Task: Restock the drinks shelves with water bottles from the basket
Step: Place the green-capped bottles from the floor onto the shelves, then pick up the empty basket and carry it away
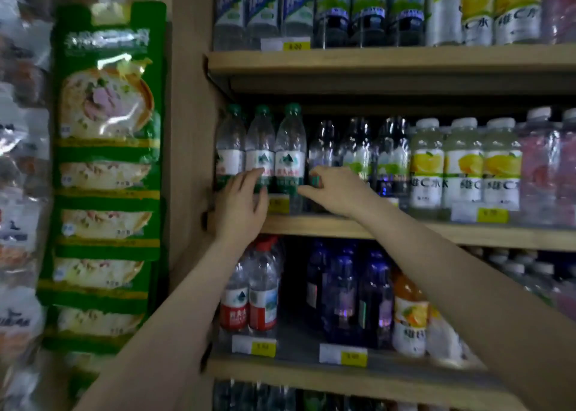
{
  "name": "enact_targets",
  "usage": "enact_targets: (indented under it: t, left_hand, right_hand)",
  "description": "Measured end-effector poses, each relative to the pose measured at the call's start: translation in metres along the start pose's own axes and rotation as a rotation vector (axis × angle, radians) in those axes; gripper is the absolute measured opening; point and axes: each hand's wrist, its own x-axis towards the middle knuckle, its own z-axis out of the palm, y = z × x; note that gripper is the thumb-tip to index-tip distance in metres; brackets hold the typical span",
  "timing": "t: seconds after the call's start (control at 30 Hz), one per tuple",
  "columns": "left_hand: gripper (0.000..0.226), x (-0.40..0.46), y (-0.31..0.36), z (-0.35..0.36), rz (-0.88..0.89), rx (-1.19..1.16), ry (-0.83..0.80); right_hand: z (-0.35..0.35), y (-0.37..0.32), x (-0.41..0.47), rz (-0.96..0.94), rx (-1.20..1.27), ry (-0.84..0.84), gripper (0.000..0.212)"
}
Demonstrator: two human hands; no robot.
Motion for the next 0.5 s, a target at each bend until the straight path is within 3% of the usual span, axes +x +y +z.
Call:
enact_targets:
  t: [0.1, 0.23, 0.5]
  left_hand:
    - [0.034, -0.049, 0.020, 0.005, 0.065, -0.080, -0.051]
    - [0.031, -0.130, 0.037, 0.027, 0.029, -0.181, -0.165]
    - [0.034, -0.327, 0.060, 0.039, -0.258, -0.196, -0.627]
  right_hand:
    - [0.019, 0.033, -0.065, 0.001, 0.020, -0.003, 0.054]
    - [0.062, 0.077, -0.149, 0.186, 0.086, -0.119, 0.053]
    - [0.143, 0.136, -0.311, 0.411, 0.169, -0.493, 0.061]
